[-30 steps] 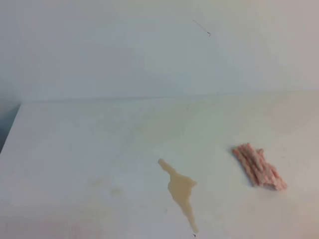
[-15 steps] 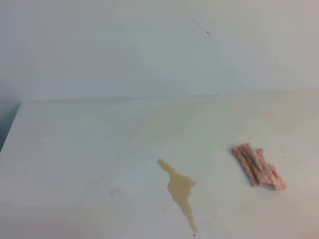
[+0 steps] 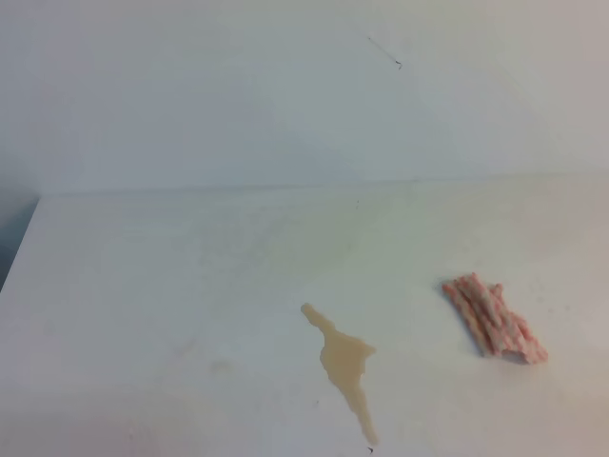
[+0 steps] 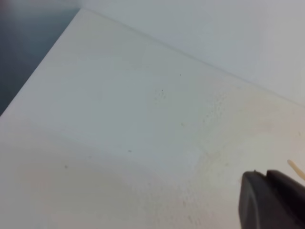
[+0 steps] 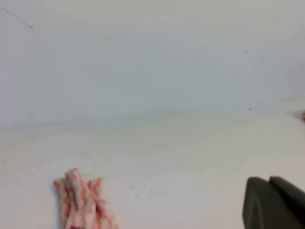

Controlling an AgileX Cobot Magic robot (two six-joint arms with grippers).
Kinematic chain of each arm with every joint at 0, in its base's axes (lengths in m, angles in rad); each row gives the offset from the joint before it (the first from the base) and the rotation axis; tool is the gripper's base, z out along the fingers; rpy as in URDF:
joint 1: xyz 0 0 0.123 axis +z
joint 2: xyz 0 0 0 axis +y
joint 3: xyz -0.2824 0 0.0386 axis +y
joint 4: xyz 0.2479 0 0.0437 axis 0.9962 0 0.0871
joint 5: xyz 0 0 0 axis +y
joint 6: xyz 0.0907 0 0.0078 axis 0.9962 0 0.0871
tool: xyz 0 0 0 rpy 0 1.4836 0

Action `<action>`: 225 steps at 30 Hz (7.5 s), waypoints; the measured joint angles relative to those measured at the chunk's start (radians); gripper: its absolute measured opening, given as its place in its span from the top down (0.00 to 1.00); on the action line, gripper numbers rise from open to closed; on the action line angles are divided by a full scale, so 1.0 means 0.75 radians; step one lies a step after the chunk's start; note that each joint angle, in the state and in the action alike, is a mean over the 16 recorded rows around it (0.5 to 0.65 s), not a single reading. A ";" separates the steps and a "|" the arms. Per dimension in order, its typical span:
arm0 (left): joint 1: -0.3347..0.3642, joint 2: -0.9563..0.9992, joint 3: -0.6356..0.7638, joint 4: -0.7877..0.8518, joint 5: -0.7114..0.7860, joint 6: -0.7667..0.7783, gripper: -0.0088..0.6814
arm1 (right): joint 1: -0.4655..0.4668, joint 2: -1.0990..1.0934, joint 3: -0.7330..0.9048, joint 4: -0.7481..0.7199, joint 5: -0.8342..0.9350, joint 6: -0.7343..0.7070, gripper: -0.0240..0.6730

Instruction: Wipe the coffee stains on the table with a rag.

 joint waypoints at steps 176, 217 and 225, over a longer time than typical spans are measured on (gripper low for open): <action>0.000 0.002 0.000 0.000 0.000 0.000 0.99 | 0.778 2.530 -1.859 0.414 1.186 -0.997 0.93; 0.000 0.002 0.000 0.000 0.000 0.000 0.99 | 0.897 2.995 -2.138 0.347 0.559 -0.604 0.93; 0.000 0.002 0.000 0.000 0.000 0.000 0.99 | 0.795 3.026 -2.207 0.312 0.609 -0.209 0.93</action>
